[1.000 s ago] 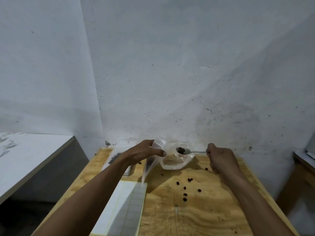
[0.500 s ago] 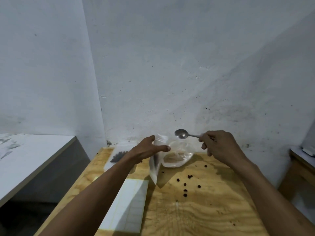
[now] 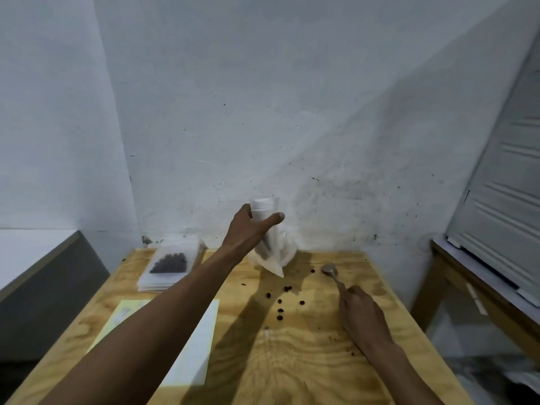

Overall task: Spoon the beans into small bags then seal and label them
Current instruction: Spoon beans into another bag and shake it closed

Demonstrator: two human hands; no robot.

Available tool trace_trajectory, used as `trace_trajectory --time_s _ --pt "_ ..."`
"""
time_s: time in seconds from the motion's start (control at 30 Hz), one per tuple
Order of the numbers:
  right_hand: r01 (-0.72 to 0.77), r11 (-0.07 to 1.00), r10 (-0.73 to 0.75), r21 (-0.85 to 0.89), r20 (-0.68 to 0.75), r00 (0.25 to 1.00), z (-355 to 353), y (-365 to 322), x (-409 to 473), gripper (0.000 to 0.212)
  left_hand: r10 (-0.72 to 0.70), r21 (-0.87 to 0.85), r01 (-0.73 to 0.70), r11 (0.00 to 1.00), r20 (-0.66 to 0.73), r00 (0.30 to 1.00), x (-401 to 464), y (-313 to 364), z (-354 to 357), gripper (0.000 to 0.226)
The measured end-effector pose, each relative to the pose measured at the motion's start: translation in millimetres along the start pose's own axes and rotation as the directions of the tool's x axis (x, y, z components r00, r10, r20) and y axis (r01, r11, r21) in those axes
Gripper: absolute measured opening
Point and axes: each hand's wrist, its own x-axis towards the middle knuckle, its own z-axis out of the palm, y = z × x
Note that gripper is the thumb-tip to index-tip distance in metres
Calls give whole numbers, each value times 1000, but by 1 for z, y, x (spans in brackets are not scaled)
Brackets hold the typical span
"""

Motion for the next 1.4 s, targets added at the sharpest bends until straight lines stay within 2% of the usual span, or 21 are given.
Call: trace_trajectory --time_s 0.13,0.2,0.23,0.3,0.37,0.43,0.47,0.5,0.57,0.63,0.7,0.77,0.87,0.93,1.03,1.07,1.13,1.23,1.3,1.4 --pt "20 985 -13 -169 42 999 3 -4 -4 44 4 -10 -4 1000 18 1000 -5 5 5 64" --pt "-6 991 15 -130 68 998 -1 -9 -3 45 3 -10 -2 1000 23 1000 -7 6 6 63" --pt "-11 999 13 -53 49 999 -6 -14 -2 46 0 -8 0 1000 25 1000 -8 6 7 63" --pt "1 973 3 229 -20 1000 -22 -28 4 45 -9 -3 9 1000 27 1000 -11 9 10 62" --pt "-2 830 -2 558 7 1000 -46 -47 12 44 -14 9 14 1000 25 1000 -14 13 13 63" --pt "-69 632 -67 772 143 987 -73 -66 20 57 -15 26 15 1000 18 1000 -16 18 17 68" --pt "-100 575 -104 812 194 975 -81 -74 23 61 -19 29 18 999 13 1000 -16 20 19 71" --pt "-107 564 -125 819 212 969 -86 -81 27 60 -27 27 27 999 15 1000 -17 24 21 74" --pt "-81 604 -99 793 175 980 -90 -90 32 48 -65 2 65 998 33 997 -19 31 23 81" --pt "-84 562 -43 823 131 990 -89 -91 39 36 -113 -33 115 993 47 992 -21 36 21 88" --pt "-148 414 -23 898 173 985 -86 -88 44 33 -137 -92 142 986 52 989 -20 37 13 79" --pt "-223 284 -29 933 241 970 -84 -83 47 35 -123 -208 133 969 60 991 -17 34 2 54" --pt "-240 263 -90 935 271 958 -85 -80 51 41 -74 -305 83 949 41 996 -14 29 -12 24" --pt "-214 245 -120 946 249 961 -92 -82 53 40 -41 -298 46 953 25 999 -14 26 -17 17" --pt "-163 142 -49 976 172 984 -105 -84 65 41 -10 -258 12 966 11 1000 -18 25 -20 18" --pt "-143 154 -18 978 147 989 -109 -85 69 43 3 -236 0 972 13 1000 -19 24 -21 19" --pt "-109 245 -7 963 114 993 -118 -88 77 40 36 -187 -31 982 22 999 -22 22 -21 19" --pt "-68 386 -80 920 107 991 -128 -95 84 19 68 -157 -64 986 20 998 -24 21 -20 14" --pt "-60 438 -118 897 124 985 -129 -100 88 10 66 -151 -64 986 7 998 -25 21 -20 16" --pt "-51 501 -139 864 139 980 -128 -106 91 9 58 -143 -56 988 3 998 -26 20 -21 17"
